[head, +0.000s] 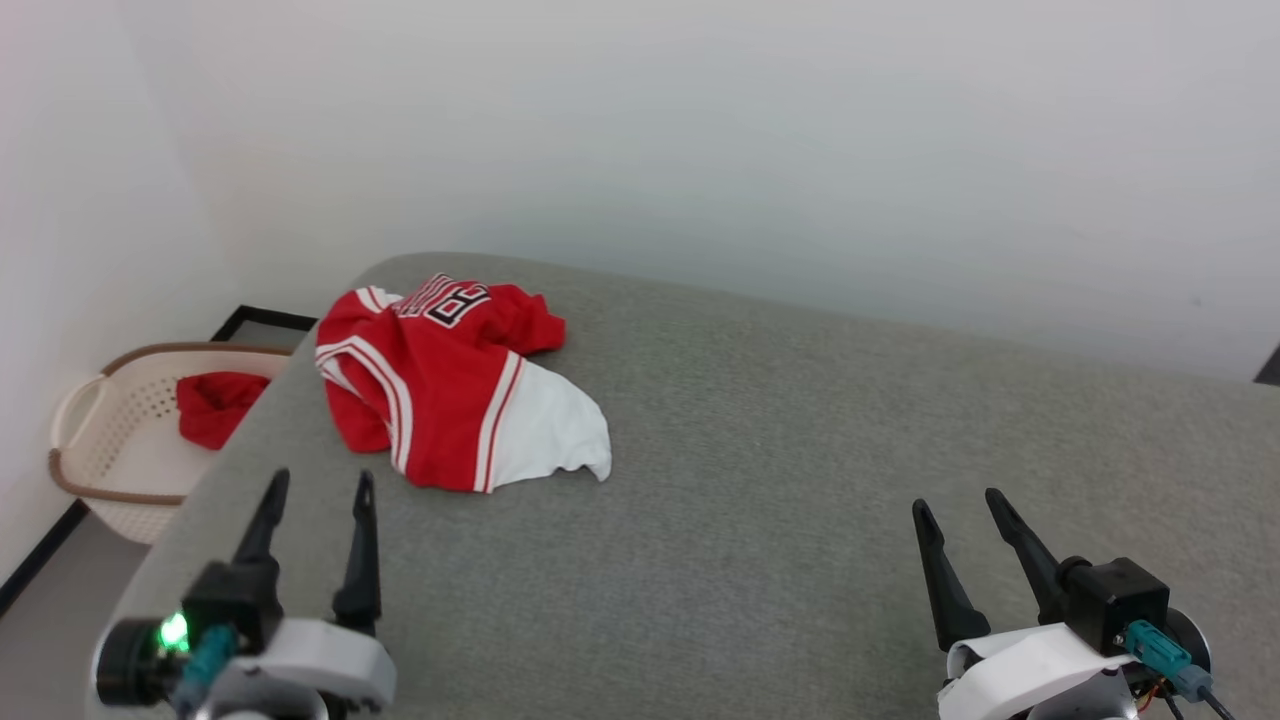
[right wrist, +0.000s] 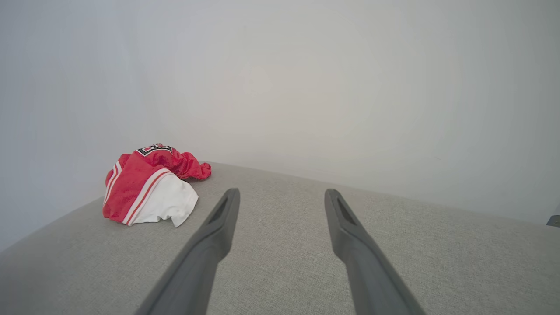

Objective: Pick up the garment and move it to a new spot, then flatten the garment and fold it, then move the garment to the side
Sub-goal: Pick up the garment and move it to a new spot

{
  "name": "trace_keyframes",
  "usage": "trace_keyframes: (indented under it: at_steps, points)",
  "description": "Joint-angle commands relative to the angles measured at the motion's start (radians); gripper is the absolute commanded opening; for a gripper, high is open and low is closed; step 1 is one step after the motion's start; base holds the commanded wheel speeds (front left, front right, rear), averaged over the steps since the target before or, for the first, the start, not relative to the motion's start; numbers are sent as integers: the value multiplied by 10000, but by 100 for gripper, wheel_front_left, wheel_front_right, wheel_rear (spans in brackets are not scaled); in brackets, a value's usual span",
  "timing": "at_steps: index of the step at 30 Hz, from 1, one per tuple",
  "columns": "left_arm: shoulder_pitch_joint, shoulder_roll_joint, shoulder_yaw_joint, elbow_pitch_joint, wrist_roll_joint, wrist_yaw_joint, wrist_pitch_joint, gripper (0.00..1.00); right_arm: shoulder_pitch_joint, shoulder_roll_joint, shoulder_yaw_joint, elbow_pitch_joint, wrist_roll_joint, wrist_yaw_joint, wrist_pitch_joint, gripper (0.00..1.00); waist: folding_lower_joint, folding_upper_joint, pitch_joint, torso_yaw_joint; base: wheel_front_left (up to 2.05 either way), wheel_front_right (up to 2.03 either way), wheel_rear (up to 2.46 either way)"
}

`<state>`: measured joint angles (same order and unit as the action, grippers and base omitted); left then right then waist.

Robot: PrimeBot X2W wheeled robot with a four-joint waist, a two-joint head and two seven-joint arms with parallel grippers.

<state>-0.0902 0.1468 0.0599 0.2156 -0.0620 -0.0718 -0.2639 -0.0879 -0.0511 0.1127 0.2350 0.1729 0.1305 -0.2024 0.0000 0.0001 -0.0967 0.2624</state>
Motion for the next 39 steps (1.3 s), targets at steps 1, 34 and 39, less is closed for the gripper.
trace_keyframes:
  at_steps: [1, 34, 39]
  points:
    - [-337, 109, 43, 193, -184, -109, 2, 100, -106, 9, -24, 24, -82, 4, 12, 100, 0, -1, 212, -285, 0, 0, 0]
    - [-6000, 4467, -1563, 3989, -5830, -592, 7629, 100, -1502, -251, -417, -960, -428, 4, 37, 100, 0, -1, 4347, -2985, 0, 0, 0]
    - [-6459, 4499, -1764, 4880, -5872, -495, 8462, 100, -1564, -266, -419, -1043, -424, 4, 90, 100, 0, -1, 4583, -3022, 0, 0, 0]
